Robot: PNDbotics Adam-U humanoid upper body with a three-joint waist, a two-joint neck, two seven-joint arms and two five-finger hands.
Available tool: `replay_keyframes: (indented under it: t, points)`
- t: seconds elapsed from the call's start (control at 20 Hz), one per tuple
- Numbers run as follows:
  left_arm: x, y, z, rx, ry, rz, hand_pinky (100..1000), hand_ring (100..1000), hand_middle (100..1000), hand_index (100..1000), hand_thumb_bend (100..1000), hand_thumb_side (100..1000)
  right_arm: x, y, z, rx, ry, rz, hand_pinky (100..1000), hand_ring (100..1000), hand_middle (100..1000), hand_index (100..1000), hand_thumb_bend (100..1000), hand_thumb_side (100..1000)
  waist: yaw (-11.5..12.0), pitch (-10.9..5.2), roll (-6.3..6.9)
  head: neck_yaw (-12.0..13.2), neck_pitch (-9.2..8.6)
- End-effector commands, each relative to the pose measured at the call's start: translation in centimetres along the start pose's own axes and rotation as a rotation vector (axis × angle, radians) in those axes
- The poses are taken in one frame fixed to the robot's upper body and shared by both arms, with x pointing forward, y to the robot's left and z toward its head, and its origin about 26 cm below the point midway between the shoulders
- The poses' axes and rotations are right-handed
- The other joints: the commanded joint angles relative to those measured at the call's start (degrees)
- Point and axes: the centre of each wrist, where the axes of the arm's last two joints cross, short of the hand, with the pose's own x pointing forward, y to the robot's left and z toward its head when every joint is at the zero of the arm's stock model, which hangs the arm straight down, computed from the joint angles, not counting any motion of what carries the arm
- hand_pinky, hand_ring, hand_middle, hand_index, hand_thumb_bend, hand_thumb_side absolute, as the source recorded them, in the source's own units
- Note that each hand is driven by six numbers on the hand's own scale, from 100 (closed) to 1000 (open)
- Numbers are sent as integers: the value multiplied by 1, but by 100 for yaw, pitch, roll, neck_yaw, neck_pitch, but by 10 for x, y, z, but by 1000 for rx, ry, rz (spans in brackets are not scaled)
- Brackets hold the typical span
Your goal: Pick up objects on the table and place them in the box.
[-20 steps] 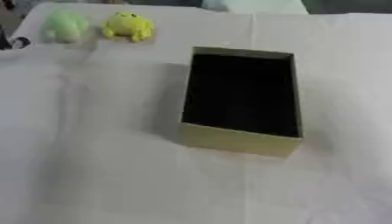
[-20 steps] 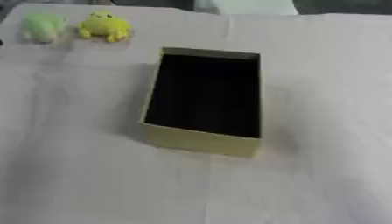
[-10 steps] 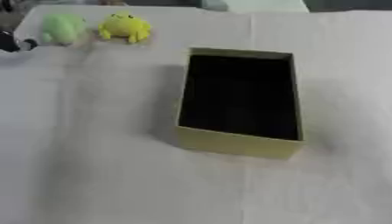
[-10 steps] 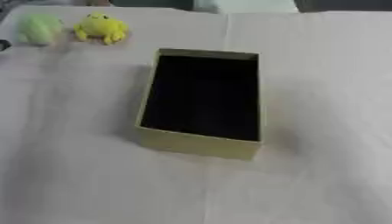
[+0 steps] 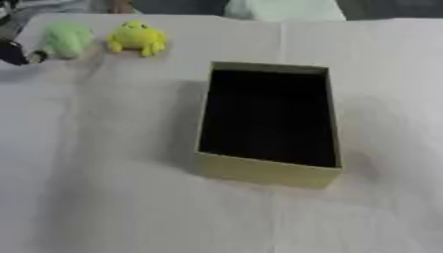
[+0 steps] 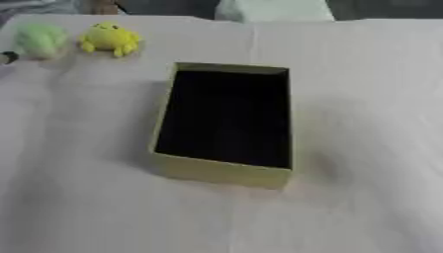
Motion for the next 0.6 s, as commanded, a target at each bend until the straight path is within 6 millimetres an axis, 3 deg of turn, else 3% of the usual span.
replay_keyframes:
  t: [0.05,0.6]
  points:
    - [-4,20,1,38,5,-17,875,898,962,991,475,139,5,-4,-10,-12,-45,5,774,731,696,781,100,995,-21,-118,18,14,-119]
    - [-5,22,0,-18,35,-49,872,904,966,986,441,100,6,-4,-12,-22,-54,1,771,727,691,780,100,991,-92,-77,64,67,-182]
